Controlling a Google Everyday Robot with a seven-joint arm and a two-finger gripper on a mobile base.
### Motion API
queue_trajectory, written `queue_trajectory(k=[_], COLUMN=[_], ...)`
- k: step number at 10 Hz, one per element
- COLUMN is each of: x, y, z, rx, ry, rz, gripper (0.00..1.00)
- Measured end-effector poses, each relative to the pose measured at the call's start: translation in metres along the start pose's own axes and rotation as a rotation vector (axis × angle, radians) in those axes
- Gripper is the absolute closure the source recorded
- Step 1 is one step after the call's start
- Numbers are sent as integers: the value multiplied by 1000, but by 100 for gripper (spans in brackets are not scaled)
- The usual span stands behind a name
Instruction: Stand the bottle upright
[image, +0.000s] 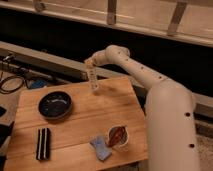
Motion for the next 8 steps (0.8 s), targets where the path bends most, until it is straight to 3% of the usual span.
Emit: queue_trajectory(k=[4, 8], x=[5, -5], y=[-4, -23], z=[18, 24], rx=[-11, 13], ry=[-6, -55], rz=[-6, -15], gripper=[100, 100])
